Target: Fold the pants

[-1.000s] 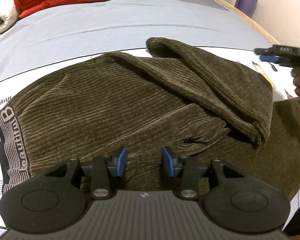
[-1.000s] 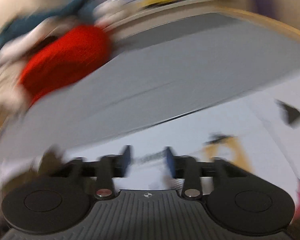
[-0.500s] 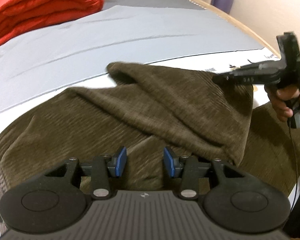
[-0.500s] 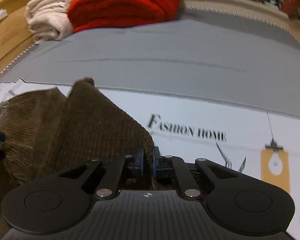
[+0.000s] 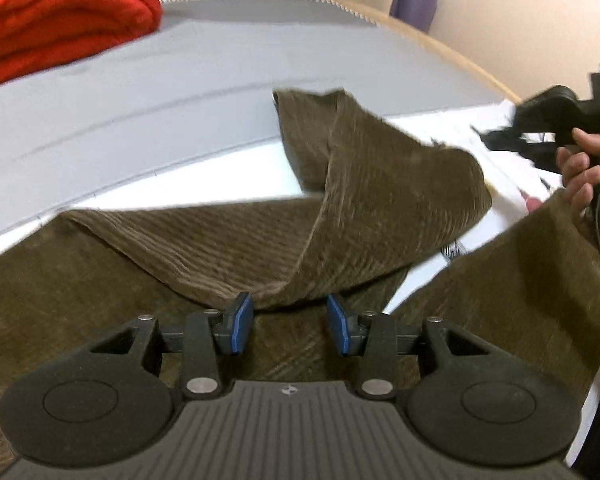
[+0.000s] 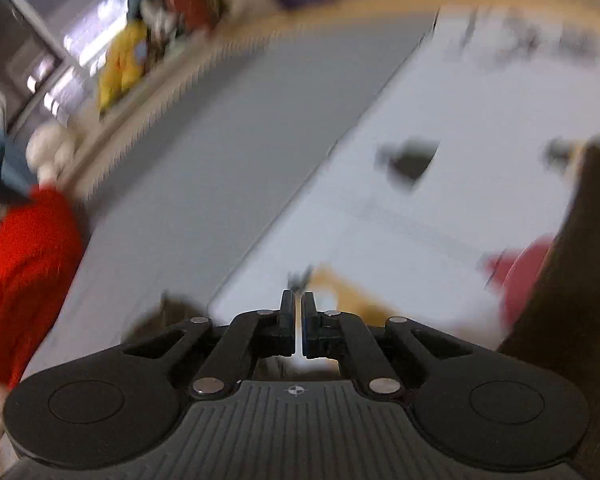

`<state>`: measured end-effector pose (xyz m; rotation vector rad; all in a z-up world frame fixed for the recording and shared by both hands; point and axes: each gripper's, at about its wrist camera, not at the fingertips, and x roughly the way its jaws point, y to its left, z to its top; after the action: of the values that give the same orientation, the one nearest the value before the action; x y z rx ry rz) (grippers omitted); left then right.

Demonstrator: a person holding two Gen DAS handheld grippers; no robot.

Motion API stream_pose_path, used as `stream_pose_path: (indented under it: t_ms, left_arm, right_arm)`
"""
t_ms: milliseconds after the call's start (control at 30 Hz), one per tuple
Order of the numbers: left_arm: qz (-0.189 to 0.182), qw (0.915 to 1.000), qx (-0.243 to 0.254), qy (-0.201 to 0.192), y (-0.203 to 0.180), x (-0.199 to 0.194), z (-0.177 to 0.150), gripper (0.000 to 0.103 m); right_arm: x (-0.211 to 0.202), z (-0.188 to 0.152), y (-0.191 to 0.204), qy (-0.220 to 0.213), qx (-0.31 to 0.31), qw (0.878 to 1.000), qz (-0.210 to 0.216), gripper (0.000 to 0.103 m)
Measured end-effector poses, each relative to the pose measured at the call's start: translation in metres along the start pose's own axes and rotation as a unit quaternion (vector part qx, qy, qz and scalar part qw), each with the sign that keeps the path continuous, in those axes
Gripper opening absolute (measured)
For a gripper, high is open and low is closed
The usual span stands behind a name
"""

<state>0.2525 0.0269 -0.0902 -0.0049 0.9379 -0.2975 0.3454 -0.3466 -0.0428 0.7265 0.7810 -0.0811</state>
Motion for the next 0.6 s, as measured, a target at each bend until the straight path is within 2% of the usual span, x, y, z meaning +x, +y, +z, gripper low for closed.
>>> stream_pose_path:
  t_ms: [33,67,133,167,233,300,367,400,500,600]
  left_arm:
    - [-0.003,1.0000,0.000,0.005,0.000,0.004,0.000,0.046]
    - [-0.003,1.0000,0.003,0.008,-0.002,0.007,0.000,0.047]
    - [0.000,0.9999,0.010,0.008,-0.007,0.011,0.000,0.053]
    - [0.001,0.9999,0.013,0.006,-0.010,0.012,0.001,0.055]
    - [0.003,0.9999,0.014,0.002,-0.012,0.013,0.003,0.056]
    - [0.004,1.0000,0.007,-0.005,-0.010,0.016,0.007,0.056]
    - [0.001,0.9998,-0.004,-0.018,-0.009,0.010,0.013,0.056]
    - [0.000,0.9997,-0.008,-0.024,-0.009,0.007,0.016,0.056]
    - [-0.004,0.9990,-0.019,-0.040,-0.007,-0.002,0.024,0.057]
    - [-0.009,0.9983,-0.027,-0.050,-0.008,-0.007,0.030,0.057]
  right_arm:
    - [0.013,-0.002,0.001,0.028,-0.024,0.999,0.012,0.018]
    - [0.025,-0.004,0.006,0.053,-0.062,0.997,0.012,0.034]
    - [0.039,-0.012,0.017,0.071,-0.130,0.989,-0.002,0.050]
    - [0.043,-0.016,0.021,0.076,-0.157,0.985,-0.007,0.052]
    - [0.050,-0.018,0.025,0.096,-0.162,0.982,-0.004,0.054]
    - [0.051,-0.025,0.034,0.102,-0.168,0.980,0.003,0.051]
    - [0.048,-0.036,0.052,0.097,-0.231,0.968,0.012,0.029]
    - [0.042,-0.040,0.060,0.089,-0.270,0.959,0.014,0.023]
    - [0.035,-0.060,0.082,0.079,-0.362,0.929,0.026,0.017]
    - [0.031,-0.070,0.092,0.096,-0.383,0.917,0.061,0.016]
